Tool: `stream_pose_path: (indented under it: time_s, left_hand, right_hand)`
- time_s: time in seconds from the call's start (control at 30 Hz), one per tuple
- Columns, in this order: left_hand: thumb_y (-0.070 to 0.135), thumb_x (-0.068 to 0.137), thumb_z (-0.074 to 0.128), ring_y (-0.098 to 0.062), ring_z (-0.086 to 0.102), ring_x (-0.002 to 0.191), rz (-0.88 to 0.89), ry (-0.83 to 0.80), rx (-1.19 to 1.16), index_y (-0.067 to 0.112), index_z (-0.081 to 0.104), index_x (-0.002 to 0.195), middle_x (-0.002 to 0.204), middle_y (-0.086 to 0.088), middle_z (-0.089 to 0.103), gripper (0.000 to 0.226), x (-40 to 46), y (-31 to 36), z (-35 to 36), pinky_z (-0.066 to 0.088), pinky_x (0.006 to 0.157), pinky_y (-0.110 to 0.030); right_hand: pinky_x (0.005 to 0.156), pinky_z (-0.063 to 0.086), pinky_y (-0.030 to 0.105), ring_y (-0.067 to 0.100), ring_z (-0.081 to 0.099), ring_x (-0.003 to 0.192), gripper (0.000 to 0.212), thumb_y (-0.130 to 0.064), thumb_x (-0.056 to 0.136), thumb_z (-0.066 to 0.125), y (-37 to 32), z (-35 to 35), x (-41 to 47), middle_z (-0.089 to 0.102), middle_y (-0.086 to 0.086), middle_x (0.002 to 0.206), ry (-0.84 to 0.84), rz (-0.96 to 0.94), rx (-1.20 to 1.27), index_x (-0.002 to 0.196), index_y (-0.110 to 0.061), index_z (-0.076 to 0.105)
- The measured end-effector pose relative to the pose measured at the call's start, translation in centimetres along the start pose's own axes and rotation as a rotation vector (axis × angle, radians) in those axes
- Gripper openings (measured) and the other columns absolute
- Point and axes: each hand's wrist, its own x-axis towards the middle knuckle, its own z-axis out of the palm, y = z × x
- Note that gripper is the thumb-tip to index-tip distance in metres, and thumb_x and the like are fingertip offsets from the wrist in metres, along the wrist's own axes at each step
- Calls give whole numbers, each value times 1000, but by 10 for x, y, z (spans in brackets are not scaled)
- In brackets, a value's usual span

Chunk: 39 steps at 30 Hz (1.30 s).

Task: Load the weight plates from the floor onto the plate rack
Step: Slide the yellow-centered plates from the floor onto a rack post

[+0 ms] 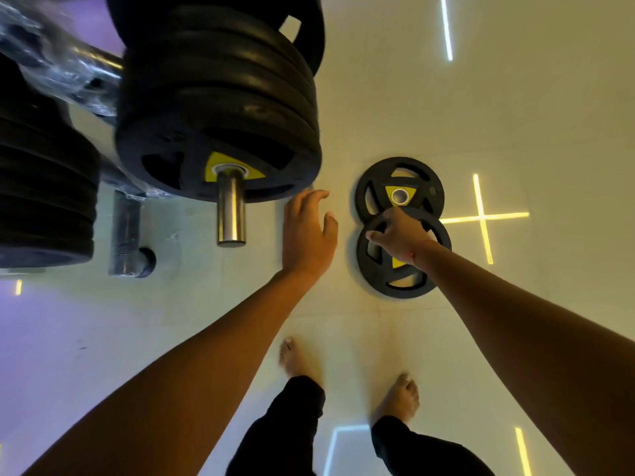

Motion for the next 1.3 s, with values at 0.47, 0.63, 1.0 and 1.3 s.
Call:
stream_pose_path:
  time_s: [0.47,0.63,1.0,1.3]
  left_hand:
    - [38,99,59,-31,56,124,-496,-454,77,11,55,134,135,-11,60,44,49,-184,293,40,86,-30]
    - [44,96,61,-37,54,123,-526,-439,164,12,47,138,136,-13,55,54,62,-261,363,46,89,-40]
    - [29,78,84,-27,67,66,-717,-271,-466,6,71,103,75,-10,71,36,70,-333,429,60,71,-38]
    - [34,85,77,-25,67,86,-690,-187,-228,10,67,107,100,-8,70,34,12,-348,396,50,65,-30]
  right_hand:
    - [101,43,42,37,51,130,63,-39,91,69,263,83,186,54,15,142,149,119,65,143,-10,46]
    - [103,46,52,42,47,128,71,-52,88,68,334,100,248,50,20,138,371,248,-68,142,-13,44]
    - [94,50,45,31,56,113,81,-56,73,78,404,107,319,58,12,126,400,362,692,137,-18,45]
    - [92,46,43,30,58,108,73,-61,66,83,417,154,284,63,12,113,238,435,722,112,-11,57]
